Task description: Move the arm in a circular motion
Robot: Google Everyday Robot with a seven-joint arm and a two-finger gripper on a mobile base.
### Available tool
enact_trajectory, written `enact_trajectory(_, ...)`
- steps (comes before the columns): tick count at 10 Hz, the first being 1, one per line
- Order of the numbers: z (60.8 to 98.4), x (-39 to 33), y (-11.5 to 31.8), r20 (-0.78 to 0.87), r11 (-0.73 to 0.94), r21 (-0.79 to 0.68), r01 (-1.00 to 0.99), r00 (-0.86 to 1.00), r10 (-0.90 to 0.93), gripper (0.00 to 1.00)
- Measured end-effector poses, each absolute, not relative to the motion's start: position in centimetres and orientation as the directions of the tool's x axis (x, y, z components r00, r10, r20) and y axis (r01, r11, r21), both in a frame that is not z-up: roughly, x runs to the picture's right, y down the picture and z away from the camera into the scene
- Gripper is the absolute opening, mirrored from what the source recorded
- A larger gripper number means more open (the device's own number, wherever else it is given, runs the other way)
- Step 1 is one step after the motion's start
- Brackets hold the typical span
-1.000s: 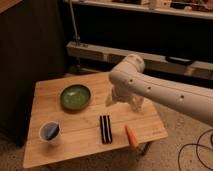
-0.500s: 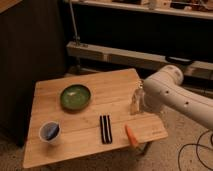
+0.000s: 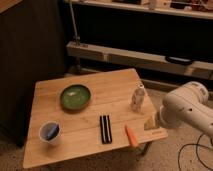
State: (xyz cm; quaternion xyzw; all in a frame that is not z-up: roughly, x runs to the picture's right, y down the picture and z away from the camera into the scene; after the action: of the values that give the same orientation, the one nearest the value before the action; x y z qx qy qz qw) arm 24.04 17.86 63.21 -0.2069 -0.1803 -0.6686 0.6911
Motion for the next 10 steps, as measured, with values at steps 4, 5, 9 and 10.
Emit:
enact_trajectory(4, 63.1, 15.9, 17.8, 0.520, -0.046, 0.034, 0.998, -0.057, -0.852, 0.76)
enact_trajectory(5, 63.2, 13.1, 17.4, 0.518, -0.062, 0.059, 0.996, -0.083, -0.851, 0.76)
enact_trajectory(9, 64.3, 2.5, 14.9, 0.494, -0.120, 0.137, 0.983, -0.173, -0.852, 0.76)
enact_trajectory(10, 64.9, -0.2, 13.6, 0.483, -0.128, 0.146, 0.981, -0.184, -0.856, 0.76)
